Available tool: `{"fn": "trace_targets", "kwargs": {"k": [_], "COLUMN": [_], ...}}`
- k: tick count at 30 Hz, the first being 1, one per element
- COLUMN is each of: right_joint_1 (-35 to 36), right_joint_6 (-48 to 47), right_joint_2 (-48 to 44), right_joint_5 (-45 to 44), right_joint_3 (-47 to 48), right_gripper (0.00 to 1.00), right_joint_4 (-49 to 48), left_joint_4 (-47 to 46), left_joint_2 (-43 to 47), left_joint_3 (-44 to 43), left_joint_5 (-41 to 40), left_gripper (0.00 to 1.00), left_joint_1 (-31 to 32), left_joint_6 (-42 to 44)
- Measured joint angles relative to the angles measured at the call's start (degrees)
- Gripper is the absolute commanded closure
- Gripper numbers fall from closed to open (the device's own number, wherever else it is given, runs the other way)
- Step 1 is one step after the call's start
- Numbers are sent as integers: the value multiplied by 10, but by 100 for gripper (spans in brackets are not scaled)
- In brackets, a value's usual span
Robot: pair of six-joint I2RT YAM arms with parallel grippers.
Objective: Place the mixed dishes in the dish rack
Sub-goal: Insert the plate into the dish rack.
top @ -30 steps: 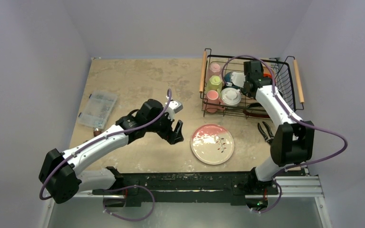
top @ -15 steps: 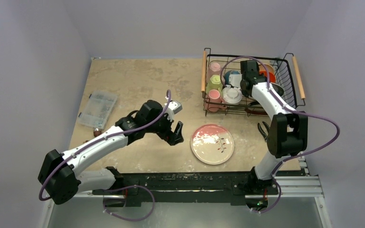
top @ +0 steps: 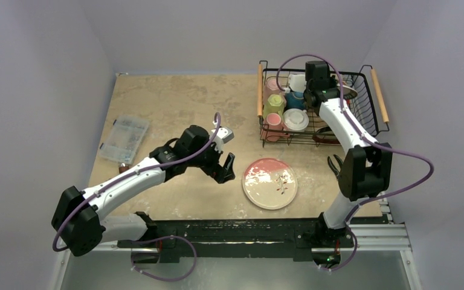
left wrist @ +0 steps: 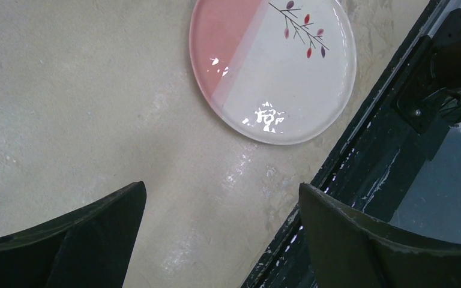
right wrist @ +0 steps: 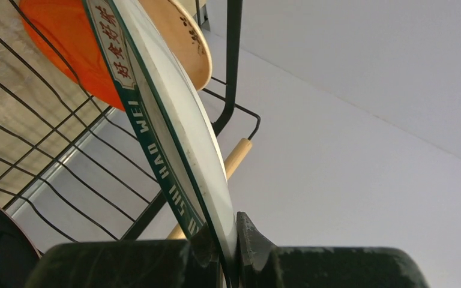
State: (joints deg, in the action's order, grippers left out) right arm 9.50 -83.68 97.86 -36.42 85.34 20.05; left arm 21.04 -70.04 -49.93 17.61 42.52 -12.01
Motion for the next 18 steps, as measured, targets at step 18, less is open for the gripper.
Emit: {"fn": "trace_targets", "kwargs": {"k": [18], "right_joint_1": [-4], "right_joint_6": [0], "right_joint_2": [-25], "right_joint_5": [30], "right_joint_3": [-60], "right_gripper": [100], "right_joint_4": [31], "left_joint_4": [0], "left_joint_2": [-6], "left_joint_3": [0], "left_joint_5": [-1], "left_gripper": [3], "left_joint_1": [0], "left_joint_6": [14]}}
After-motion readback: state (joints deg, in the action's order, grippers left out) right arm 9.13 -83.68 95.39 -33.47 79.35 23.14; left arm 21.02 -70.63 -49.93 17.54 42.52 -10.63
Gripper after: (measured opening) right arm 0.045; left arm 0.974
